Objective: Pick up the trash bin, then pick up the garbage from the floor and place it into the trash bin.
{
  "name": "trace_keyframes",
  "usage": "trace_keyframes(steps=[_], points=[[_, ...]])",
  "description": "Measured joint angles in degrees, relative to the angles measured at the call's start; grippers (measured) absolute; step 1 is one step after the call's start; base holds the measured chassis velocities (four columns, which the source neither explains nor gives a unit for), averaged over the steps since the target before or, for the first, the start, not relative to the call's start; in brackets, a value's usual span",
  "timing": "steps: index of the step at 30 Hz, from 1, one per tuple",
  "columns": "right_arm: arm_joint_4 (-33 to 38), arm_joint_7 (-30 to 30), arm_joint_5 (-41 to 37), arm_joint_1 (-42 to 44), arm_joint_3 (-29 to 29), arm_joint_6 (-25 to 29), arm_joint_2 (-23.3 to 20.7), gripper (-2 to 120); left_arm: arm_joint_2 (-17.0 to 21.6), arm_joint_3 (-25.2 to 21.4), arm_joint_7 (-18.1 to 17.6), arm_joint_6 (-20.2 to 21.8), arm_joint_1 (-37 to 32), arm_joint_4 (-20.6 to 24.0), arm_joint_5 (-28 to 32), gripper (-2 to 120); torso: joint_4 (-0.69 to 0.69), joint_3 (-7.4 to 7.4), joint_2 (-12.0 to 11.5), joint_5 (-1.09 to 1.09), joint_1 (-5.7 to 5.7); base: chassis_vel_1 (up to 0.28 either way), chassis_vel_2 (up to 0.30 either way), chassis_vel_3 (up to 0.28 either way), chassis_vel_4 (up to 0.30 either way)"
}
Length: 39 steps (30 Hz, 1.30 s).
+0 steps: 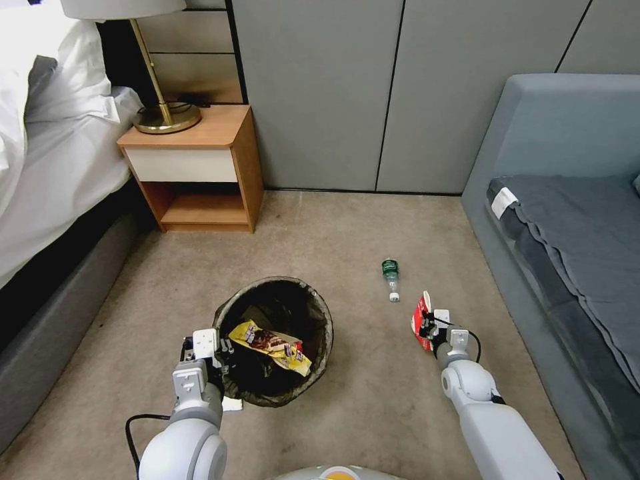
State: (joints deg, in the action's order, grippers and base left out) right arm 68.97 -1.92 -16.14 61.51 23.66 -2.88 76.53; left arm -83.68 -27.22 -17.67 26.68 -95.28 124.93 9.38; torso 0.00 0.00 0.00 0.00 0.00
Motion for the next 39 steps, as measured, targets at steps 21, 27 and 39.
trace_keyframes(steps=[21,27,39], points=[[41.3,16.6,-1.8,9.3,-10.6,24.8,-1.6,0,-0.1,2.0,0.0,-0.3,0.2,-2.3,-1.3,0,0.0,0.0,0.0,-0.01,0.0,0.0,0.0,0.0,0.0],[43.5,18.4,1.8,11.6,-16.9,25.9,-2.8,0,-0.4,3.4,0.1,-0.3,0.2,-2.5,-2.2,0,0.0,0.0,0.0,-0.01,0.0,0.0,0.0,0.0,0.0],[33.8,18.4,6.7,10.6,-24.3,28.1,-1.6,0,-0.4,4.5,0.1,-0.4,-0.5,-1.7,-2.9,0,0.01,0.0,0.0,0.0,0.0,0.0,0.0,0.0,0.0]])
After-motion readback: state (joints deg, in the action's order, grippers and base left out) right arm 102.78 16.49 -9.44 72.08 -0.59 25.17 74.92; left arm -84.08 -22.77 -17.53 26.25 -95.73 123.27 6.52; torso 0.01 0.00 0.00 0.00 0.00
